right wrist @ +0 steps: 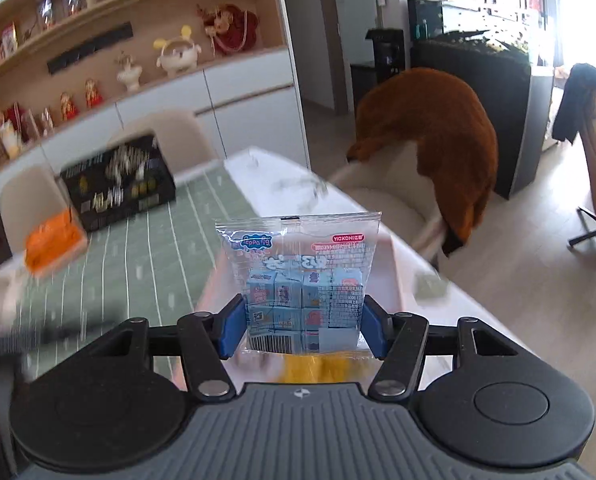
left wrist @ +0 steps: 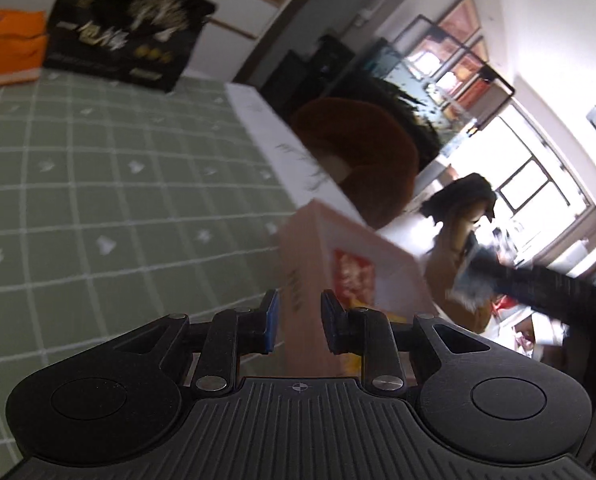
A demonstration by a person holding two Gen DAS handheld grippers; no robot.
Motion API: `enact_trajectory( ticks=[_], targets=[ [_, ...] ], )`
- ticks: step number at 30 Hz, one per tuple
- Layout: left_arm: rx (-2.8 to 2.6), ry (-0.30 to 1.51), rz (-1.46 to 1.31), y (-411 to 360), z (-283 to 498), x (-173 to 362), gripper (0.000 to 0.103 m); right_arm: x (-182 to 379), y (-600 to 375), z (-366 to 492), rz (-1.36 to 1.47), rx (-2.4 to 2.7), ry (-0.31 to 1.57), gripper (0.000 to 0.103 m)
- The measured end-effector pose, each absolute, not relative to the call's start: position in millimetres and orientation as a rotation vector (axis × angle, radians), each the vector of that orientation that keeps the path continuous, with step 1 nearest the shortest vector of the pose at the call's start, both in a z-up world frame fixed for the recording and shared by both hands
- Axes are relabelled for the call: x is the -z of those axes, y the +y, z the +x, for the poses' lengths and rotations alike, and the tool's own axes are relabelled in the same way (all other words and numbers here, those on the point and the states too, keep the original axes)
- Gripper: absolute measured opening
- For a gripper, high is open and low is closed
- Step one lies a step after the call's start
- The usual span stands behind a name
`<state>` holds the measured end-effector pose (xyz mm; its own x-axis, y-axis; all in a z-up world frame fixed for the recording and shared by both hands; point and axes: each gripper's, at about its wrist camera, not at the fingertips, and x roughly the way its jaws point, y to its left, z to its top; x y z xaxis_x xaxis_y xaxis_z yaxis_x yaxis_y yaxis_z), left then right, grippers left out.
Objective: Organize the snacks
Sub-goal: 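Drop candy bag into pink box with right tool while left tool drops red snack, then grasp the round bread pack with the left tool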
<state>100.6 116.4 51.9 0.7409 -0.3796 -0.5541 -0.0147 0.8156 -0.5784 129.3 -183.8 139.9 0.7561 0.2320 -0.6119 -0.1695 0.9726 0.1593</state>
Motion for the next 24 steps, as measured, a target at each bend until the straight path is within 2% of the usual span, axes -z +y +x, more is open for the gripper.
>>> enact_trajectory(
  ticks=[4, 9, 14, 24],
  targets=[
    [0.160, 0.745, -0.551, 132, 91, -44, 0.026, -147, -172, 169, 0.079, -0.170, 0.688, 0.062],
    [0.170, 0.817, -0.544, 129, 94, -29, 0.026, -143, -174, 150, 0.063, -0.204, 0.701, 0.066],
    [0.227, 0.859, -0.417, 100, 88, -27, 0.026, -116, -180, 110, 0.010, -0.206, 0.774, 0.066],
    [0.258, 0.853, 0.043, 31, 62, -32, 0.029, -71, -161, 8, -0.073, -0.403, 0.941, 0.066]
  ],
)
